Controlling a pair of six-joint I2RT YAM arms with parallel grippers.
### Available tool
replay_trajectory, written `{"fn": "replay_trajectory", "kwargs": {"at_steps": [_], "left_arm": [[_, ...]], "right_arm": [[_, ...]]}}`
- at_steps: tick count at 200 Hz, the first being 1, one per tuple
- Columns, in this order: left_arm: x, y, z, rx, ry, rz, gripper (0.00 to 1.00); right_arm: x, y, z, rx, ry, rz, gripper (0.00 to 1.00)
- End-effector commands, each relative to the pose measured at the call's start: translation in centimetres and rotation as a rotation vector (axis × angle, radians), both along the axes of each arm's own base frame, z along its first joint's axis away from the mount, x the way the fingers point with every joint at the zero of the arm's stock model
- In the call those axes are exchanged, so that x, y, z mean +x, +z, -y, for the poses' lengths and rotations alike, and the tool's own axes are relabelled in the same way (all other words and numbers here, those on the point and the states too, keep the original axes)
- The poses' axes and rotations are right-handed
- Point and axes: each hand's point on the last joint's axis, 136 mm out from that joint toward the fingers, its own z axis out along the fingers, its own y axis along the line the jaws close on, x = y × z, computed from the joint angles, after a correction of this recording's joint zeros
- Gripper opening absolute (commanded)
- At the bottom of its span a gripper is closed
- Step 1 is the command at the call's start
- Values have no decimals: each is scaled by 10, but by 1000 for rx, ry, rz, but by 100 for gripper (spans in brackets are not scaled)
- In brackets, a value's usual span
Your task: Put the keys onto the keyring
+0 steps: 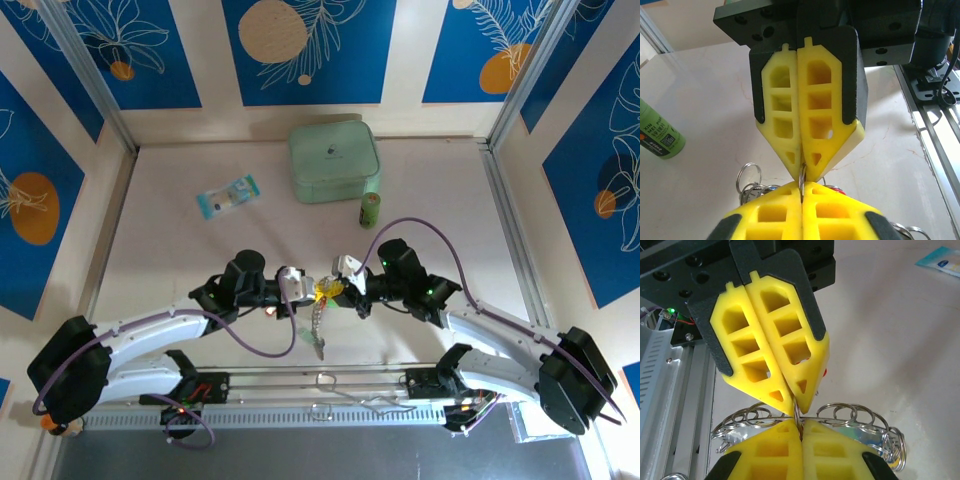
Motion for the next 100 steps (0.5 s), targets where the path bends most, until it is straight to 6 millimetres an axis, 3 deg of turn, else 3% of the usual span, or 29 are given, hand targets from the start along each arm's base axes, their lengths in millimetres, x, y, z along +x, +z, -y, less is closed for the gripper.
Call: {"fn": "replay_trajectory", "kwargs": {"at_steps": [1, 61, 100], "left_arm": [[3, 8, 1, -2, -1, 28, 19], [1, 5, 2, 52, -26, 17, 20], [-4, 8, 1, 49, -49, 14, 5]], "right_arm": [[-1, 16, -4, 3, 39, 20, 0], [-7, 14, -4, -166, 118, 71, 0], [-6, 19, -13, -195, 157, 102, 0]]}}
